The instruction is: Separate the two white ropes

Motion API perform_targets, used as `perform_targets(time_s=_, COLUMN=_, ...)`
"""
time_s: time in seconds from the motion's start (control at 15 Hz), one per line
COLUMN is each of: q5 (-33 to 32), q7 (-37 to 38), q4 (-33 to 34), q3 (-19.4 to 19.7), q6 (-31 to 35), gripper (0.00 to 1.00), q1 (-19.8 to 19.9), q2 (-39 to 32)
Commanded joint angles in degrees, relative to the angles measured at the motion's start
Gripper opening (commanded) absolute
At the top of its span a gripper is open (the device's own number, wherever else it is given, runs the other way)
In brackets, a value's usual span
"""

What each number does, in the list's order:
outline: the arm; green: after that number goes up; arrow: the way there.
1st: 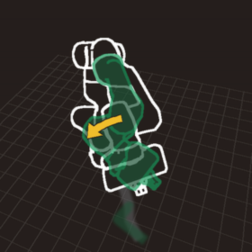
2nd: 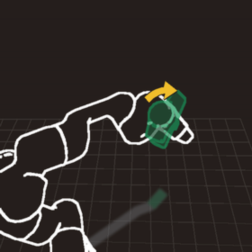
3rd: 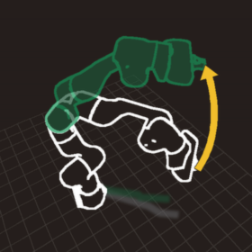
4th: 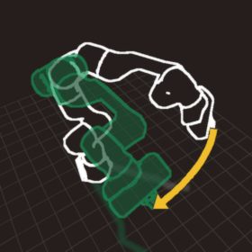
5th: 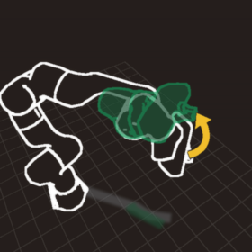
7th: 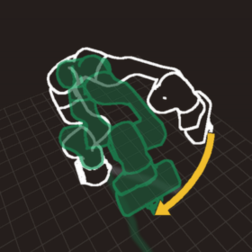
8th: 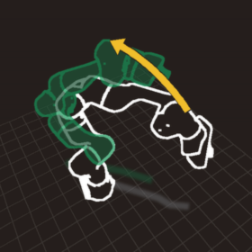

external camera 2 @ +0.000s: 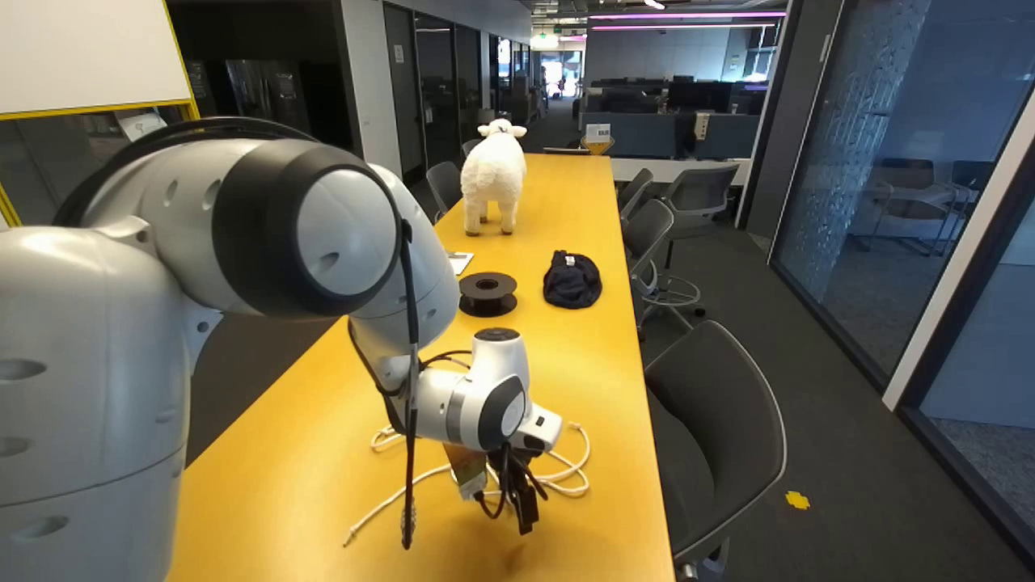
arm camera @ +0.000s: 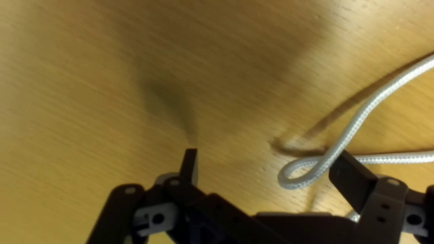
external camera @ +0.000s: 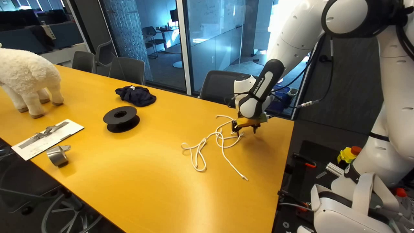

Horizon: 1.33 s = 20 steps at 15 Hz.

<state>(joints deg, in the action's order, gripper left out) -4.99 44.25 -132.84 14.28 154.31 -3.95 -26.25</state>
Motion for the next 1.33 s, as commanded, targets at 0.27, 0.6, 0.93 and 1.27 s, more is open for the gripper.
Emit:
perform_targets(time_s=0.27, q5=3.2, q7=0.4, q4=0.1, q3=-0.6, q6=-4.3, gripper=1.0, q1=-0.2, q2=1.0)
perform_targets(time_s=0.6, q5=3.4, q7=0.4, q4=0.2, q3=-0.8, q6=-5.1, gripper=0.97, q1=-0.1, q2=0.9)
perform_targets(time_s=0.93, q5=3.2, q7=0.5, q4=0.2, q3=-0.7, q6=-5.2, gripper=0.53, q1=-0.2, q2=1.0)
perform_targets(time_s=1.27, q5=2.9, q7=0.6, q4=0.2, q3=-0.4, q6=-5.1, gripper=0.17, q1=-0.2, q2=1.5)
